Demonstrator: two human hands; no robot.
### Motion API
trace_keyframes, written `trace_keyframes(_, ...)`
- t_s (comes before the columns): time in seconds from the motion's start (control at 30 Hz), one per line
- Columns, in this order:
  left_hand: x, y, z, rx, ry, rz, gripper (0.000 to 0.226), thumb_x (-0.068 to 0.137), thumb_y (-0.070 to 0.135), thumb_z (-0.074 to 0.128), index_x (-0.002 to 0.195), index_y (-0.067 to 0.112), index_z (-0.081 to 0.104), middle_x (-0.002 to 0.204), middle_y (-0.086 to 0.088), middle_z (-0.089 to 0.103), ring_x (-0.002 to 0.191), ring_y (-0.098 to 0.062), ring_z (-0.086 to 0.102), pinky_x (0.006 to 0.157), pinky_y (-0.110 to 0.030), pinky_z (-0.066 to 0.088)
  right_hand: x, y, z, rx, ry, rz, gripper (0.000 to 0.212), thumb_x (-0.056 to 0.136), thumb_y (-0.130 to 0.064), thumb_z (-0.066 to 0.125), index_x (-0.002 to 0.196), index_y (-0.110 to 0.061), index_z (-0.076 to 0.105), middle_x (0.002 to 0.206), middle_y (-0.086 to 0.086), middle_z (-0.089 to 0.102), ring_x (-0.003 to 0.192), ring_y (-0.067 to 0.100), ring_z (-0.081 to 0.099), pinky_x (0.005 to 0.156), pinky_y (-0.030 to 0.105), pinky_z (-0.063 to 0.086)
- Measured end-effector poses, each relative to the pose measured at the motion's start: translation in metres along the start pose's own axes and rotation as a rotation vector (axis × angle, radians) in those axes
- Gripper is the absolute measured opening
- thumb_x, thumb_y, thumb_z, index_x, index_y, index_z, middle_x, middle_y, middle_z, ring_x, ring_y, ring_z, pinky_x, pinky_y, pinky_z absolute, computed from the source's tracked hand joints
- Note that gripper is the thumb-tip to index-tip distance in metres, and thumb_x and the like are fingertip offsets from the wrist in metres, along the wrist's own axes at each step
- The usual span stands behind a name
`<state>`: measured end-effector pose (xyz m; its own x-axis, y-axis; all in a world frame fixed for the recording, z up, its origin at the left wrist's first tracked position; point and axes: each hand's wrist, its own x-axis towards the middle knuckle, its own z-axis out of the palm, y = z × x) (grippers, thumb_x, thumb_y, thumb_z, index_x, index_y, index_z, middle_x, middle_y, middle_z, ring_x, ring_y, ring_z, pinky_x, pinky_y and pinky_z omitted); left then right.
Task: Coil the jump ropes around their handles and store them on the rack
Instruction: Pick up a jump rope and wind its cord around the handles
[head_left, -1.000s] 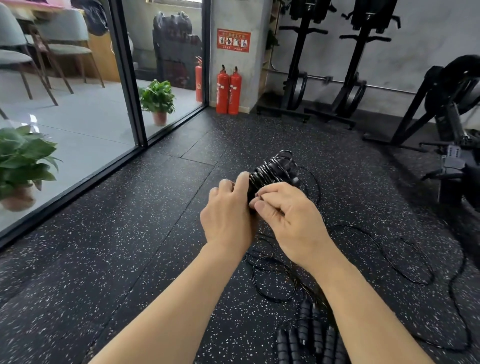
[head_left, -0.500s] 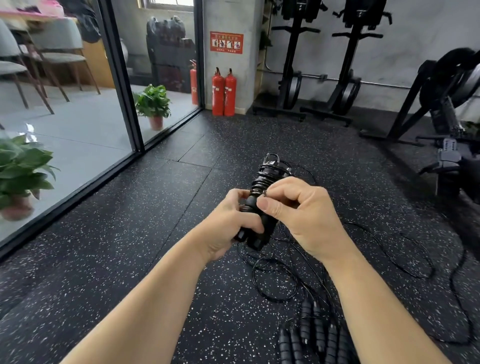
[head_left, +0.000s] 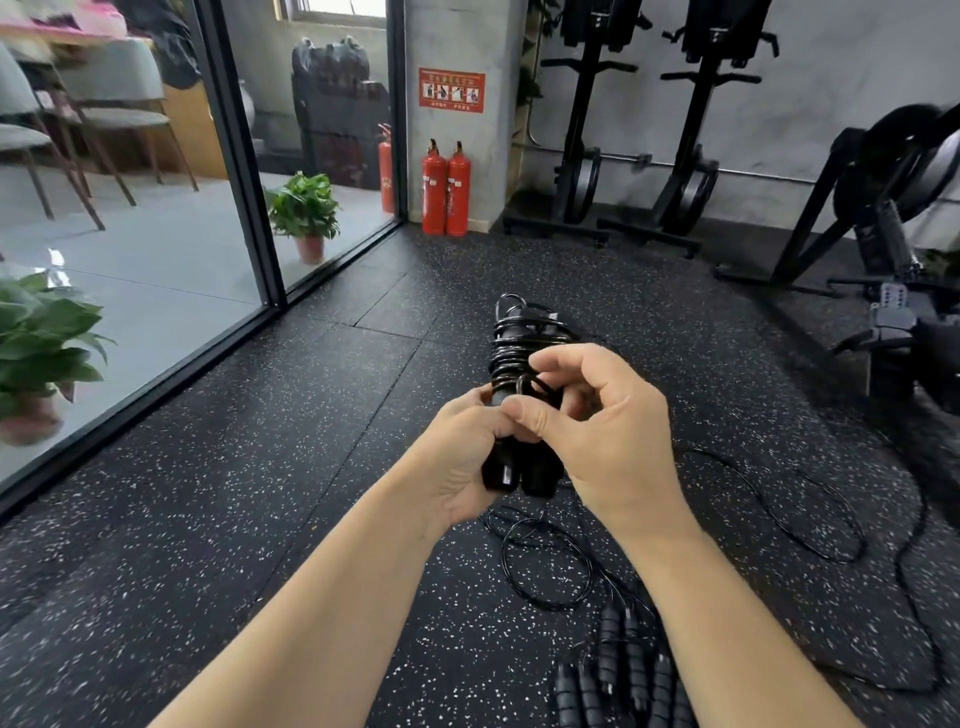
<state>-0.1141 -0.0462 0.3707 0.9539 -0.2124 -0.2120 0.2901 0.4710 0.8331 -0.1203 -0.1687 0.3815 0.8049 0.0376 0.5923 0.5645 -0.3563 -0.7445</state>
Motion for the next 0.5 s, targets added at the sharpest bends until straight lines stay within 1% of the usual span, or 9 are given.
trace_keyframes(0.07,0.001,0.002,-0.001,-0.024,0.029,0.001,0.028,0.079,-0.018,0.04,0.083,0.003,0.058,0.069,-0.014,0.062,0.052,-0.021,0.062,0.047,-0.027,0.052,-0.003,0.003,0.003,-0.093,0.057,-0.065,0.029,0.071,-0.025,0.081,0.098,-0.021,0.07,0.08,-0.006,0.057,0.067,0.01,0.051,0.066,0.013,0.042)
trace_keyframes(0.13,0.001,0.003,-0.003,-0.03,0.049,-0.004,0.026,0.08,-0.016,0.042,0.079,0.004,0.058,0.07,-0.014,0.062,0.053,-0.021,0.062,0.047,-0.026,0.052,-0.004,0.006,0.003,-0.114,0.073,-0.07,0.032,0.072,-0.031,0.078,0.1,-0.018,0.072,0.079,-0.005,0.055,0.066,0.012,0.051,0.066,0.013,0.041)
trace_keyframes(0.23,0.001,0.003,-0.007,-0.015,0.105,-0.01,0.024,0.082,-0.014,0.045,0.072,0.005,0.056,0.064,-0.011,0.06,0.049,-0.02,0.06,0.045,-0.024,0.05,-0.004,0.006,0.004,-0.064,0.044,-0.045,0.036,0.073,-0.033,0.078,0.105,-0.017,0.072,0.086,-0.002,0.058,0.066,0.013,0.052,0.065,0.014,0.041)
trace_keyframes(0.33,0.003,0.005,-0.011,-0.021,0.143,-0.054,0.024,0.083,-0.009,0.048,0.066,0.006,0.057,0.06,-0.009,0.058,0.046,-0.019,0.057,0.046,-0.021,0.047,-0.004,0.009,0.004,-0.033,-0.017,0.003,0.045,0.073,-0.041,0.077,0.113,-0.021,0.07,0.094,-0.003,0.061,0.067,0.01,0.051,0.066,0.015,0.043)
trace_keyframes(0.4,0.004,0.008,-0.016,-0.06,0.149,-0.087,0.022,0.085,-0.007,0.046,0.072,0.005,0.059,0.061,-0.009,0.059,0.046,-0.019,0.057,0.045,-0.019,0.046,-0.002,0.011,0.0,0.072,-0.084,0.109,0.053,0.069,-0.041,0.076,0.118,-0.022,0.066,0.1,0.0,0.064,0.071,0.008,0.052,0.071,0.02,0.049)
trace_keyframes(0.47,0.005,0.011,-0.021,-0.093,0.156,-0.108,0.018,0.085,-0.006,0.046,0.087,0.004,0.061,0.072,-0.011,0.061,0.055,-0.021,0.058,0.05,-0.021,0.048,0.001,0.012,-0.007,0.188,-0.166,0.242,0.061,0.064,-0.039,0.077,0.121,-0.022,0.064,0.106,0.002,0.064,0.075,0.009,0.052,0.078,0.023,0.053)
trace_keyframes(0.5,0.005,0.013,-0.024,-0.109,0.156,-0.118,0.021,0.084,-0.005,0.045,0.094,0.004,0.061,0.077,-0.012,0.062,0.059,-0.022,0.058,0.053,-0.023,0.05,0.003,0.014,-0.012,0.243,-0.211,0.308,0.062,0.062,-0.036,0.077,0.121,-0.022,0.065,0.105,0.002,0.063,0.076,0.009,0.052,0.077,0.022,0.054)
